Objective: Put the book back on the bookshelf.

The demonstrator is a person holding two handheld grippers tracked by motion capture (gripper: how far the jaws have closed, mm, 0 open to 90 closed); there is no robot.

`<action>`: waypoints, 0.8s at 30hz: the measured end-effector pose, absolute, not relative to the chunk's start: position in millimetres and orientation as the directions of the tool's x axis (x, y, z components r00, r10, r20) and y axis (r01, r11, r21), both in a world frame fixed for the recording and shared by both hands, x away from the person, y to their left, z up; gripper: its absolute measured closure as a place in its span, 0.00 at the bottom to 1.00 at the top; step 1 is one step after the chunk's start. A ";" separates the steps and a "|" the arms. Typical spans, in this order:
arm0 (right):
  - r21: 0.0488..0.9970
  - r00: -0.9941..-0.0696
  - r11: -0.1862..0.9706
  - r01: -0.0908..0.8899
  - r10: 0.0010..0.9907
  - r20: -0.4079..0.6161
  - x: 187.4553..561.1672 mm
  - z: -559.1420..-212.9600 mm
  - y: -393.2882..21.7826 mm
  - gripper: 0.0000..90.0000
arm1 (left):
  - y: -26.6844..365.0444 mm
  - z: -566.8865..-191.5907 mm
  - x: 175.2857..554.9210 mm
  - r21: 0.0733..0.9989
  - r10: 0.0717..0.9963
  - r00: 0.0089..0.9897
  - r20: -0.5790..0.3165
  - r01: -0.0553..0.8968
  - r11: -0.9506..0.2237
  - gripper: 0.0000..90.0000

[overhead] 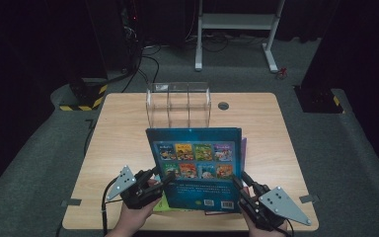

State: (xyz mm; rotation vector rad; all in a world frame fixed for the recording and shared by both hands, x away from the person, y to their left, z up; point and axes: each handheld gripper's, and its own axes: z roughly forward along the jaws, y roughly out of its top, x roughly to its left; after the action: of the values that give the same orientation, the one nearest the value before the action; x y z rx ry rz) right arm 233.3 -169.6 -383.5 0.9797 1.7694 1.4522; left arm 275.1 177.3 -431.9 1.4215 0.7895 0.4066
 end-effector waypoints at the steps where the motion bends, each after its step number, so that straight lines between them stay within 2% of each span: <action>1: 0.985 -0.522 0.113 0.133 0.853 -0.027 232.4 -381.2 -167.9 0.81 | 178.5 -431.1 273.9 0.969 0.684 0.688 -0.244 0.198 0.146 0.58; 5: 0.986 -0.526 0.129 0.106 0.849 -0.055 232.4 -377.2 -161.7 0.81 | 182.7 -428.2 268.1 0.982 0.713 0.675 -0.190 0.137 0.131 0.58; 16: 0.986 -0.581 0.125 0.108 0.813 -0.039 254.2 -383.5 -145.7 0.82 | 200.1 -435.4 273.2 0.985 0.763 0.624 -0.170 0.114 0.127 0.57; 24: 0.986 -0.614 0.133 0.100 0.788 -0.044 259.5 -387.0 -137.1 0.81 | 206.0 -445.0 277.2 0.984 0.793 0.584 -0.175 0.131 0.121 0.54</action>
State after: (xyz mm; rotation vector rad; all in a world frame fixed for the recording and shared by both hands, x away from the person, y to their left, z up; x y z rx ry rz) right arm 259.5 -137.1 -387.0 0.8538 1.8338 1.5257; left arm 277.2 206.0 -445.0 1.3914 0.8593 0.5822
